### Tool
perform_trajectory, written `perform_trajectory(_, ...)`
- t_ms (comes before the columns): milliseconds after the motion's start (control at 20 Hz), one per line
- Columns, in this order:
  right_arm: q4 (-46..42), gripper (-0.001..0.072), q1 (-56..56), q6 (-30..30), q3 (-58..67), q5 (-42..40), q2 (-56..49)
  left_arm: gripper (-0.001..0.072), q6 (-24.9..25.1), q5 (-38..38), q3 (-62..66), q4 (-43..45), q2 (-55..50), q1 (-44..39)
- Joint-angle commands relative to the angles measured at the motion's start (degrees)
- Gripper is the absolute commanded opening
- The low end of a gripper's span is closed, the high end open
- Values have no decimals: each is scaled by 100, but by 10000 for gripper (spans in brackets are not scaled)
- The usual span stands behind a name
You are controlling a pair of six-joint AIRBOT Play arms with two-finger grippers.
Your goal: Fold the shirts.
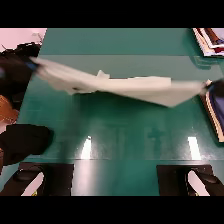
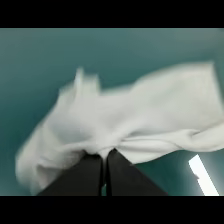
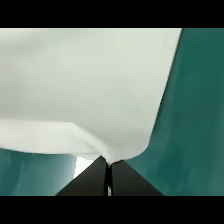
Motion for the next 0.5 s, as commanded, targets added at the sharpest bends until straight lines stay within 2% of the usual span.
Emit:
perform_trajectory(0, -291, 12, 37, -13, 1954, -634, 361, 23, -20, -70, 2164, 111, 192, -2)
perform_trajectory(250, -1082, 12, 37, -9, 3799, -254, 216, 23, -28, 468, 4037, 103, 188, 0)
perform_trajectory(350, -1276, 11, 37, 79, 4376, 203, -50, 22, -160, 645, 4227, 66, 188, 0)
perform_trajectory(450, -1360, 11, 37, 210, 4852, 758, -461, 22, -184, 476, 4201, 72, 61, 0)
